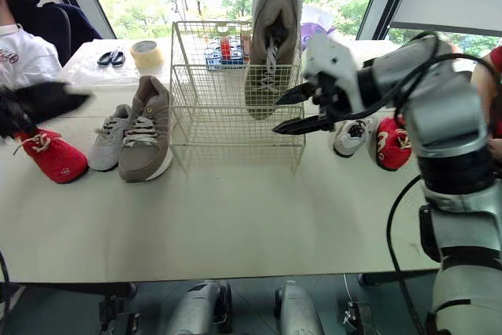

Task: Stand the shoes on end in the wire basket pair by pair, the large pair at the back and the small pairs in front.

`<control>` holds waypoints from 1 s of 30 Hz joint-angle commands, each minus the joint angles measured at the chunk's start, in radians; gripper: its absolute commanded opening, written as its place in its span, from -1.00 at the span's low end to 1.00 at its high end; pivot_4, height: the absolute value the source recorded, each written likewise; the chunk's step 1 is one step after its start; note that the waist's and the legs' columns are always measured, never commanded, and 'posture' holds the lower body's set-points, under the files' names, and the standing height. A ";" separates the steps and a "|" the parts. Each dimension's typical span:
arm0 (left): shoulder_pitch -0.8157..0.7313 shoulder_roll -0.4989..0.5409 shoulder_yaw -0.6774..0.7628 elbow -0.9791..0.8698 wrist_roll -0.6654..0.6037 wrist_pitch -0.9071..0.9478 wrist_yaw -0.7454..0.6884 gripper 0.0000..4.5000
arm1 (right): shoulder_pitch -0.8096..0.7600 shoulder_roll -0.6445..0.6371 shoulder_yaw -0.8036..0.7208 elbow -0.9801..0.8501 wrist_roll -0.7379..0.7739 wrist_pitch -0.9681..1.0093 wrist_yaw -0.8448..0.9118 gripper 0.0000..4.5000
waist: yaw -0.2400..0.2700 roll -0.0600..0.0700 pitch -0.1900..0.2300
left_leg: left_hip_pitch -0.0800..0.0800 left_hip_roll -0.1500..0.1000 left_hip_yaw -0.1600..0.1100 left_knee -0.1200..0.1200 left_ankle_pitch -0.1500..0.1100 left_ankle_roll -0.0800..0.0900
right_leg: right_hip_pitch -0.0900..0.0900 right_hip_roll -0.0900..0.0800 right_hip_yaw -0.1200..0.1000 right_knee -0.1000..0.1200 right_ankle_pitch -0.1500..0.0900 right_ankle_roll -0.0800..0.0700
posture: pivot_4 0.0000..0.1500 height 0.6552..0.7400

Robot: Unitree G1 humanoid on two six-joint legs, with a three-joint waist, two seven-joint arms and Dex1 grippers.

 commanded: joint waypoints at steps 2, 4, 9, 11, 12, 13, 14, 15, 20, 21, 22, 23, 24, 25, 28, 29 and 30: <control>-0.428 -0.085 -0.359 0.504 0.395 -0.010 -0.008 1.00 | 0.025 -0.065 -0.041 -0.049 0.084 -0.081 0.061 0.23 | 0.009 0.000 -0.001 | 0.001 -0.002 0.004 0.000 -0.001 0.001 | 0.002 0.001 -0.001 -0.001 0.000 0.001 | 1.00 0.88; -0.587 -0.152 -0.444 0.709 0.525 -0.092 -0.060 1.00 | 0.031 -0.055 -0.029 -0.064 0.097 -0.097 0.040 0.23 | 0.007 0.000 -0.001 | 0.000 -0.003 0.005 0.001 0.001 0.004 | 0.006 0.001 -0.001 0.000 0.000 0.001 | 1.00 0.88; -0.791 -0.281 -0.503 1.008 0.698 -0.272 -0.129 1.00 | 0.090 -0.022 -0.028 -0.120 0.129 -0.088 -0.051 0.23 | -0.004 -0.009 0.002 | -0.019 -0.001 0.005 0.006 0.001 0.004 | -0.013 0.003 -0.001 0.006 0.003 0.006 | 1.00 0.88; -0.824 -0.323 -0.488 1.072 0.736 -0.317 -0.119 1.00 | 0.136 -0.022 -0.039 -0.160 0.137 -0.077 -0.099 0.23 | -0.002 -0.010 0.002 | -0.020 -0.001 0.005 0.006 0.002 0.004 | -0.014 0.003 -0.002 0.007 0.004 0.007 | 1.00 0.88; -0.830 -0.340 -0.481 1.094 0.753 -0.339 -0.109 1.00 | 0.158 -0.024 -0.050 -0.184 0.147 -0.061 -0.121 0.23 | -0.002 -0.010 0.002 | -0.021 -0.001 0.005 0.006 0.002 0.004 | -0.016 0.003 -0.001 0.007 0.004 0.007 | 1.00 0.88; -0.833 -0.355 -0.471 1.111 0.767 -0.355 -0.096 1.00 | 0.176 -0.028 -0.060 -0.206 0.159 -0.047 -0.140 0.23 | -0.004 -0.010 0.002 | -0.022 -0.001 0.005 0.006 0.003 0.003 | -0.017 0.003 -0.001 0.008 0.003 0.007 | 1.00 0.88; -0.832 -0.372 -0.462 1.125 0.780 -0.368 -0.081 1.00 | 0.194 -0.036 -0.074 -0.230 0.174 -0.028 -0.159 0.23 | -0.005 -0.010 0.002 | -0.022 -0.001 0.006 0.006 0.004 0.000 | -0.018 0.003 -0.001 0.008 0.003 0.007 | 1.00 0.88; -0.829 -0.387 -0.458 1.135 0.792 -0.377 -0.070 1.00 | 0.208 -0.043 -0.086 -0.249 0.186 -0.013 -0.175 0.23 | -0.005 -0.010 0.002 | -0.022 -0.001 0.006 0.006 0.004 0.000 | -0.018 0.003 -0.001 0.009 0.003 0.007 | 1.00 0.88; -0.772 -0.487 -0.430 1.167 0.851 -0.418 0.005 1.00 | 0.228 -0.089 -0.155 -0.326 0.268 0.085 -0.248 0.23 | 0.005 -0.010 0.002 | -0.023 -0.001 0.005 0.008 0.003 0.003 | -0.018 0.002 -0.001 0.010 0.004 0.007 | 1.00 0.88; -0.759 -0.507 -0.409 1.171 0.849 -0.426 0.025 1.00 | 0.222 -0.096 -0.163 -0.335 0.285 0.104 -0.264 0.23 | 0.007 -0.010 0.002 | -0.023 -0.001 0.004 0.008 0.003 0.004 | -0.017 0.002 -0.002 0.010 0.004 0.007 | 1.00 0.88; -0.749 -0.526 -0.388 1.173 0.848 -0.434 0.035 1.00 | 0.218 -0.102 -0.169 -0.342 0.298 0.120 -0.279 0.23 | 0.007 -0.010 0.002 | -0.023 -0.001 0.004 0.009 0.002 0.004 | -0.017 0.002 -0.002 0.010 0.004 0.007 | 1.00 0.88; -0.735 -0.546 -0.383 1.174 0.861 -0.450 0.048 0.89 | 0.213 -0.108 -0.171 -0.347 0.307 0.135 -0.297 0.25 | 0.006 -0.010 0.002 | -0.023 -0.001 0.003 0.010 0.002 0.004 | -0.016 0.002 -0.002 0.010 0.004 0.007 | 1.00 0.88; -0.723 -0.562 -0.381 1.175 0.877 -0.465 0.065 0.77 | 0.211 -0.112 -0.171 -0.350 0.315 0.148 -0.313 0.25 | 0.006 -0.010 0.002 | -0.023 -0.001 0.003 0.011 0.002 0.005 | -0.016 0.002 -0.002 0.010 0.004 0.007 | 1.00 0.88; -0.715 -0.573 -0.379 1.176 0.891 -0.475 0.076 0.66 | 0.210 -0.116 -0.170 -0.353 0.322 0.157 -0.326 0.25 | 0.006 -0.010 0.002 | -0.024 0.000 0.003 0.013 0.001 0.006 | -0.016 0.002 -0.002 0.011 0.004 0.007 | 1.00 0.88; -0.699 -0.607 -0.365 1.178 0.921 -0.492 0.107 0.03 | 0.214 -0.135 -0.174 -0.372 0.347 0.185 -0.353 0.25 | 0.007 -0.010 0.002 | -0.023 0.000 0.002 0.016 0.000 0.008 | -0.013 0.002 -0.003 0.011 0.004 0.007 | 1.00 0.88; -0.698 -0.614 -0.360 1.178 0.927 -0.495 0.111 -0.22 | 0.214 -0.141 -0.177 -0.377 0.358 0.193 -0.358 0.25 | 0.007 -0.010 0.002 | -0.022 0.000 0.002 0.016 0.000 0.008 | -0.012 0.001 -0.003 0.011 0.004 0.007 | 1.00 0.88; -0.700 -0.617 -0.354 1.178 0.932 -0.495 0.110 -0.39 | 0.214 -0.145 -0.178 -0.378 0.366 0.198 -0.364 0.25 | 0.007 -0.010 0.002 | -0.022 0.000 0.002 0.017 -0.001 0.008 | -0.011 0.001 -0.003 0.011 0.004 0.007 | 1.00 0.88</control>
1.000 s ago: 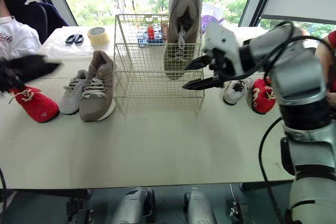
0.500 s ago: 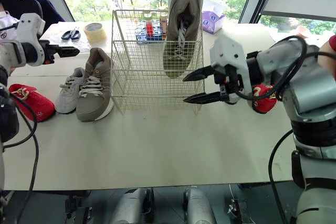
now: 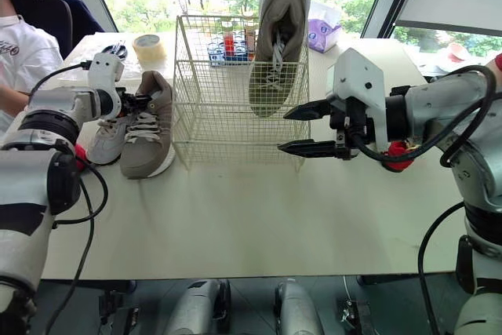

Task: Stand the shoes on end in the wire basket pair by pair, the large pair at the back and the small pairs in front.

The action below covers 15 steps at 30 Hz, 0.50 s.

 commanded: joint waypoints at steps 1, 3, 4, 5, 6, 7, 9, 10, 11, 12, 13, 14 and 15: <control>0.002 -0.020 0.019 0.005 0.032 0.000 -0.002 -0.60 | -0.013 -0.033 -0.037 -0.030 0.039 0.015 -0.027 0.25 | 0.000 0.000 0.000 | 0.000 0.000 0.000 0.000 0.000 0.000 | 0.000 0.000 0.000 0.000 0.000 0.000 | 1.00 0.88; -0.018 -0.014 0.028 0.001 0.039 0.002 -0.024 -0.96 | 0.001 -0.038 -0.032 -0.023 0.039 0.005 -0.039 0.25 | 0.000 0.000 0.000 | 0.002 0.000 -0.001 0.001 -0.001 0.001 | 0.003 -0.001 0.000 -0.001 0.000 0.000 | 1.00 0.88; -0.035 -0.005 0.038 -0.001 0.034 0.005 -0.030 -0.98 | 0.010 -0.038 -0.029 -0.022 0.036 -0.004 -0.044 0.25 | 0.000 0.000 0.000 | 0.003 0.000 -0.001 0.001 -0.001 0.001 | 0.005 -0.001 0.000 -0.001 0.000 0.000 | 1.00 0.88; -0.049 0.005 0.045 -0.004 0.032 0.008 -0.037 -0.98 | 0.020 -0.037 -0.028 -0.023 0.037 -0.010 -0.050 0.25 | 0.000 0.000 0.000 | 0.004 0.000 -0.001 0.001 -0.001 0.002 | 0.005 -0.001 0.000 -0.001 0.000 0.000 | 1.00 0.88; -0.068 0.023 0.056 -0.007 0.026 0.022 -0.045 -0.98 | 0.031 -0.035 -0.029 -0.026 0.038 -0.017 -0.056 0.25 | 0.000 0.000 0.000 | 0.004 0.000 -0.002 0.001 -0.001 0.002 | 0.005 -0.001 0.000 -0.001 0.000 0.000 | 1.00 0.88; -0.081 0.035 0.064 -0.010 0.024 0.034 -0.052 -0.98 | 0.039 -0.034 -0.031 -0.029 0.041 -0.021 -0.062 0.25 | -0.001 0.000 0.000 | 0.003 0.000 -0.002 0.001 -0.001 0.002 | 0.005 -0.001 0.000 -0.002 0.000 0.000 | 1.00 0.88; -0.109 0.072 0.087 -0.016 0.006 0.091 -0.093 -0.98 | 0.061 -0.033 -0.040 -0.034 0.050 -0.032 -0.069 0.25 | -0.003 -0.001 0.001 | 0.002 0.000 -0.002 0.001 -0.001 0.002 | 0.003 -0.001 0.000 -0.002 0.000 0.000 | 1.00 0.88; -0.120 0.091 0.093 -0.021 0.000 0.126 -0.121 -0.98 | 0.071 -0.032 -0.044 -0.033 0.053 -0.038 -0.070 0.25 | -0.003 -0.001 0.001 | 0.001 0.000 -0.001 0.001 -0.001 0.002 | 0.003 0.000 0.000 -0.002 0.001 0.001 | 1.00 0.88; -0.128 0.105 0.102 -0.025 -0.008 0.163 -0.144 -0.98 | 0.081 -0.032 -0.046 -0.030 0.055 -0.045 -0.070 0.25 | -0.004 -0.002 0.001 | 0.000 0.000 -0.001 0.002 -0.001 0.002 | 0.003 0.000 -0.001 -0.002 0.001 0.001 | 1.00 0.88; -0.134 0.119 0.102 -0.031 -0.011 0.206 -0.176 -0.98 | 0.087 -0.030 -0.043 -0.023 0.054 -0.055 -0.070 0.25 | -0.005 -0.002 0.001 | -0.001 -0.001 -0.001 0.002 -0.001 0.002 | 0.002 0.001 -0.001 -0.002 0.001 0.001 | 1.00 0.88; -0.138 0.127 0.102 -0.036 -0.012 0.235 -0.199 -0.98 | 0.092 -0.031 -0.041 -0.019 0.054 -0.063 -0.070 0.25 | -0.006 -0.002 0.001 | -0.001 -0.001 -0.001 0.002 -0.002 0.002 | 0.001 0.001 -0.001 -0.002 0.001 0.002 | 1.00 0.88; -0.139 0.132 0.098 -0.042 -0.010 0.258 -0.220 -0.98 | 0.095 -0.030 -0.039 -0.013 0.053 -0.072 -0.069 0.25 | -0.006 -0.002 0.001 | -0.001 -0.001 0.000 0.002 -0.001 0.002 | 0.001 0.001 -0.001 -0.002 0.001 0.002 | 1.00 0.88; -0.138 0.139 0.092 -0.052 -0.010 0.295 -0.242 -0.98 | 0.094 -0.026 -0.029 -0.001 0.049 -0.085 -0.067 0.25 | -0.006 -0.002 0.001 | -0.001 -0.001 0.000 0.002 -0.001 0.002 | 0.001 0.001 -0.001 -0.002 0.001 0.002 | 1.00 0.88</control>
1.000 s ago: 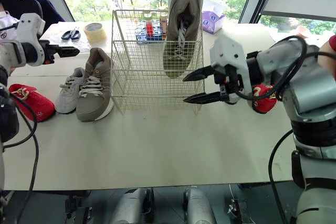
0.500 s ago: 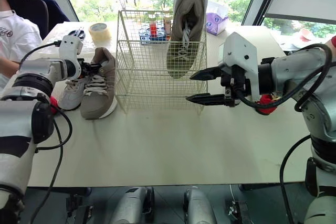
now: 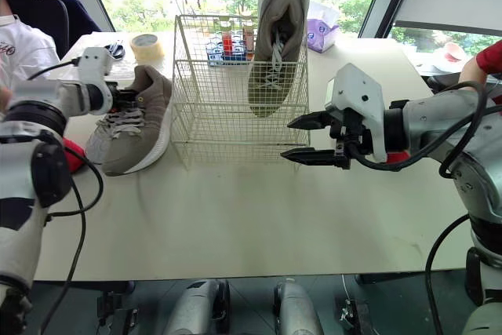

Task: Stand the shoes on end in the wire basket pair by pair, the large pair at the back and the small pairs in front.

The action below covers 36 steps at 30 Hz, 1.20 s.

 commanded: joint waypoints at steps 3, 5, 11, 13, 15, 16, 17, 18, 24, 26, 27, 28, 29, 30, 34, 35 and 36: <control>-0.015 0.050 -0.033 -0.107 0.006 0.178 -0.137 -0.98 | -0.020 0.004 0.011 0.046 -0.010 -0.078 0.014 0.25 | 0.001 0.000 0.000 | 0.001 0.000 0.000 0.000 0.000 0.000 | 0.000 0.000 0.000 0.000 0.000 0.000 | 1.00 0.88; 0.013 0.061 -0.063 -0.158 0.014 0.229 -0.176 -0.98 | -0.025 0.006 0.025 0.063 -0.013 -0.096 0.023 0.25 | 0.002 0.000 0.000 | 0.000 0.000 0.000 0.001 0.000 0.000 | 0.000 0.000 0.000 0.000 0.000 0.000 | 1.00 0.88; 0.115 0.100 -0.040 -0.395 -0.043 0.442 -0.175 -0.98 | -0.041 0.018 0.065 0.112 -0.027 -0.140 0.035 0.25 | -0.001 0.000 0.000 | 0.000 0.001 0.000 0.001 0.000 0.000 | 0.000 0.000 0.000 0.001 0.000 0.000 | 1.00 0.88; 0.139 0.107 -0.002 -0.478 -0.070 0.484 -0.141 -0.98 | -0.042 0.024 0.069 0.119 -0.027 -0.145 0.036 0.25 | 0.001 0.000 0.000 | 0.000 0.001 -0.001 0.001 0.000 0.000 | 0.000 0.000 0.000 0.001 0.000 0.000 | 1.00 0.88; 0.129 0.110 0.084 -0.558 -0.104 0.497 -0.062 -0.98 | -0.040 0.030 0.069 0.126 -0.030 -0.145 0.032 0.25 | 0.004 0.000 0.000 | 0.000 0.001 -0.001 0.001 0.000 0.000 | 0.000 0.000 0.000 0.001 0.000 0.000 | 1.00 0.88; 0.116 0.111 0.126 -0.600 -0.119 0.483 -0.023 -0.98 | -0.037 0.030 0.070 0.128 -0.034 -0.145 0.028 0.25 | 0.004 -0.001 0.001 | -0.001 0.001 -0.001 0.002 0.000 0.000 | 0.000 -0.001 0.000 0.001 0.000 0.000 | 1.00 0.88; 0.097 0.113 0.161 -0.635 -0.131 0.472 0.014 -0.98 | -0.033 0.029 0.068 0.129 -0.039 -0.144 0.024 0.25 | 0.003 -0.001 0.001 | -0.001 0.001 -0.001 0.002 0.000 0.000 | 0.000 -0.001 0.000 0.001 0.000 0.001 | 1.00 0.88; 0.088 0.114 0.182 -0.663 -0.140 0.469 0.039 -0.98 | -0.031 0.027 0.066 0.128 -0.040 -0.144 0.021 0.25 | 0.003 -0.001 0.001 | -0.001 0.001 -0.002 0.002 0.000 0.000 | 0.000 -0.001 0.000 0.001 0.001 0.001 | 1.00 0.88; -0.097 0.082 0.286 -0.825 -0.177 0.164 0.247 -0.98 | -0.038 0.015 -0.041 0.106 0.026 -0.079 -0.036 0.25 | 0.004 -0.004 0.003 | -0.002 0.001 -0.002 0.003 0.000 0.000 | 0.000 0.000 0.000 0.000 0.001 0.002 | 1.00 0.88; -0.132 0.048 0.287 -0.838 -0.180 0.024 0.284 -0.98 | -0.051 0.013 -0.065 0.120 0.030 -0.071 -0.059 0.25 | 0.004 -0.004 0.003 | -0.001 0.001 -0.001 0.003 0.000 0.000 | 0.001 -0.001 0.000 0.000 0.001 0.003 | 1.00 0.88; -0.155 0.023 0.299 -0.834 -0.193 -0.024 0.312 -0.98 | -0.057 0.012 -0.073 0.128 0.028 -0.070 -0.068 0.25 | 0.005 -0.004 0.002 | -0.001 0.001 0.000 0.002 0.000 0.000 | 0.002 -0.002 0.000 -0.001 0.002 0.003 | 1.00 0.88; -0.173 -0.004 0.303 -0.828 -0.199 -0.100 0.336 -0.98 | -0.062 0.010 -0.080 0.136 0.023 -0.076 -0.074 0.25 | 0.006 -0.004 0.002 | 0.001 0.000 0.000 0.002 0.000 0.000 | 0.004 -0.002 0.000 -0.001 0.002 0.003 | 1.00 0.88; -0.186 -0.038 0.308 -0.822 -0.210 -0.182 0.345 -0.98 | -0.070 0.009 -0.087 0.145 0.016 -0.082 -0.081 0.25 | 0.007 -0.004 0.002 | 0.003 0.000 0.000 0.002 0.000 0.000 | 0.006 -0.002 0.000 -0.001 0.002 0.003 | 1.00 0.88; -0.197 -0.074 0.317 -0.815 -0.226 -0.252 0.360 -0.98 | -0.077 0.009 -0.095 0.154 0.013 -0.088 -0.086 0.25 | 0.008 -0.004 0.002 | 0.005 0.000 0.000 0.002 0.000 0.000 | 0.007 -0.002 0.000 -0.001 0.002 0.003 | 1.00 0.88; -0.191 -0.218 0.266 -0.756 -0.193 -0.583 0.400 -0.98 | -0.104 0.000 -0.167 0.171 0.063 -0.067 -0.097 0.25 | 0.010 -0.005 0.002 | 0.007 0.000 0.000 0.003 0.000 0.001 | 0.010 -0.002 0.000 -0.001 0.002 0.003 | 1.00 0.88; -0.184 -0.257 0.257 -0.730 -0.187 -0.656 0.412 -0.98 | -0.099 -0.009 -0.183 0.165 0.075 -0.059 -0.097 0.25 | 0.010 -0.005 0.002 | 0.007 -0.001 0.000 0.003 0.000 0.001 | 0.010 -0.002 0.000 -0.002 0.002 0.003 | 1.00 0.88; -0.180 -0.288 0.247 -0.700 -0.177 -0.720 0.426 -0.98 | -0.093 -0.016 -0.194 0.157 0.085 -0.051 -0.099 0.25 | 0.009 -0.005 0.002 | 0.006 -0.002 0.000 0.002 0.000 0.001 | 0.010 -0.002 0.000 -0.002 0.002 0.004 | 1.00 0.88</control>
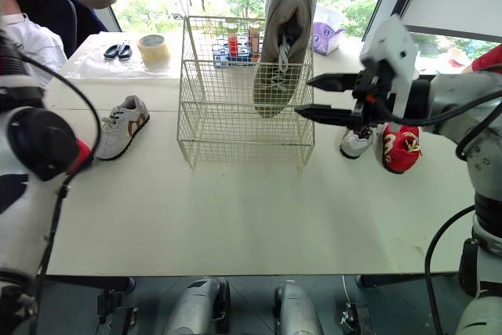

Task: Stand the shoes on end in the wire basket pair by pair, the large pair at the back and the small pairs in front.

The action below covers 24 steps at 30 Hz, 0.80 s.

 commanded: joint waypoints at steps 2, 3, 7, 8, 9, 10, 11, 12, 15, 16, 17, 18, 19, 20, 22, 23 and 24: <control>-0.009 -0.094 -0.040 0.096 0.029 -0.307 0.054 -0.98 | 0.006 -0.043 -0.087 -0.043 0.053 0.035 -0.023 0.25 | -0.002 0.000 0.000 | 0.000 0.000 0.000 0.000 0.000 0.000 | 0.000 0.000 0.000 0.000 0.000 0.000 | 1.00 0.88; 0.000 -0.127 -0.047 0.127 0.039 -0.371 0.079 -0.98 | 0.019 -0.046 -0.104 -0.063 0.073 0.054 -0.038 0.25 | -0.003 0.000 0.000 | 0.000 0.000 0.001 0.000 0.000 0.000 | 0.000 0.000 0.000 0.000 0.000 0.000 | 1.00 0.88; -0.001 -0.184 -0.050 0.287 0.050 -0.547 0.137 -0.98 | 0.058 -0.055 -0.161 -0.124 0.134 0.118 -0.090 0.25 | -0.008 0.000 0.000 | 0.000 0.000 0.001 0.000 0.000 0.000 | -0.001 0.000 0.001 0.000 0.000 0.000 | 1.00 0.88; 0.000 -0.195 -0.043 0.328 0.039 -0.574 0.134 -0.98 | 0.065 -0.057 -0.173 -0.134 0.147 0.130 -0.103 0.25 | -0.009 0.000 0.000 | 0.000 0.001 0.002 -0.001 0.000 0.001 | -0.002 0.001 0.001 0.000 0.000 0.000 | 1.00 0.88; -0.001 -0.201 -0.039 0.359 0.031 -0.594 0.132 -0.98 | 0.069 -0.060 -0.180 -0.141 0.159 0.139 -0.114 0.25 | -0.011 0.000 0.000 | 0.000 0.001 0.002 -0.001 0.000 0.001 | -0.003 0.001 0.002 0.000 0.000 0.000 | 1.00 0.88; 0.002 -0.204 -0.045 0.389 0.036 -0.619 0.128 -0.98 | 0.073 -0.063 -0.188 -0.147 0.171 0.148 -0.125 0.25 | -0.011 0.000 0.000 | 0.000 0.001 0.002 -0.001 0.000 0.001 | -0.003 0.001 0.002 0.000 0.000 0.000 | 1.00 0.88; 0.006 -0.211 -0.045 0.420 0.036 -0.633 0.130 -0.98 | 0.076 -0.068 -0.197 -0.153 0.185 0.157 -0.134 0.25 | -0.009 0.000 0.000 | 0.000 0.001 0.002 -0.002 0.000 0.001 | -0.003 0.001 0.002 0.000 0.000 0.000 | 1.00 0.88; 0.015 -0.216 -0.056 0.448 0.050 -0.657 0.141 -0.98 | 0.079 -0.073 -0.206 -0.160 0.200 0.167 -0.144 0.25 | -0.008 0.000 0.000 | 0.000 0.001 0.002 -0.002 0.000 0.001 | -0.003 0.001 0.002 0.000 0.000 0.000 | 1.00 0.88; 0.038 -0.238 -0.073 0.500 0.065 -0.694 0.155 -0.98 | 0.084 -0.086 -0.226 -0.173 0.238 0.187 -0.169 0.25 | -0.005 0.000 0.000 | 0.000 0.001 0.002 -0.002 0.000 0.001 | -0.003 0.001 0.002 0.000 0.000 0.000 | 1.00 0.88; 0.049 -0.245 -0.080 0.512 0.072 -0.703 0.155 -0.98 | 0.083 -0.089 -0.227 -0.175 0.246 0.190 -0.178 0.25 | -0.004 0.000 0.000 | -0.001 0.001 0.002 -0.002 0.000 0.001 | -0.003 0.001 0.002 0.000 0.000 0.000 | 1.00 0.88; 0.065 -0.257 -0.081 0.522 0.073 -0.703 0.160 -0.98 | 0.081 -0.092 -0.228 -0.177 0.255 0.193 -0.186 0.25 | -0.002 0.000 0.000 | -0.001 0.001 0.001 -0.001 0.000 0.001 | -0.003 0.001 0.002 0.000 0.000 0.000 | 1.00 0.88; 0.087 -0.268 -0.086 0.527 0.079 -0.708 0.162 -0.98 | 0.078 -0.095 -0.229 -0.178 0.266 0.196 -0.194 0.25 | -0.002 0.000 0.000 | -0.001 0.001 0.001 -0.001 0.000 0.001 | -0.002 0.000 0.002 0.000 0.000 0.000 | 1.00 0.88; 0.107 -0.277 -0.085 0.527 0.079 -0.713 0.168 -0.98 | 0.077 -0.098 -0.227 -0.179 0.273 0.196 -0.201 0.25 | -0.002 0.000 0.000 | -0.001 0.001 0.001 -0.001 0.000 0.001 | -0.002 0.000 0.002 0.000 0.000 0.000 | 1.00 0.88; 0.128 -0.285 -0.086 0.525 0.082 -0.715 0.173 -0.98 | 0.073 -0.099 -0.226 -0.179 0.283 0.195 -0.207 0.25 | -0.003 0.000 0.000 | 0.000 0.001 0.001 -0.001 -0.001 0.001 | -0.002 -0.001 0.002 0.000 0.000 0.000 | 1.00 0.88; 0.156 -0.294 -0.094 0.520 0.085 -0.719 0.174 -0.98 | 0.070 -0.101 -0.221 -0.176 0.298 0.191 -0.219 0.25 | -0.004 0.000 0.000 | 0.000 0.001 0.000 -0.001 -0.001 0.002 | -0.001 -0.001 0.002 -0.001 0.000 0.000 | 1.00 0.88; 0.172 -0.298 -0.100 0.515 0.088 -0.723 0.176 -0.98 | 0.070 -0.101 -0.218 -0.175 0.302 0.189 -0.224 0.25 | -0.004 0.001 -0.001 | 0.001 0.001 -0.001 -0.001 -0.001 0.002 | -0.001 -0.001 0.002 0.000 0.000 0.000 | 1.00 0.88; 0.185 -0.301 -0.110 0.510 0.096 -0.728 0.180 -0.98 | 0.070 -0.101 -0.214 -0.173 0.306 0.186 -0.228 0.25 | -0.005 0.001 -0.001 | 0.001 0.001 -0.001 -0.001 -0.001 0.002 | -0.001 -0.001 0.002 0.000 0.000 0.000 | 1.00 0.88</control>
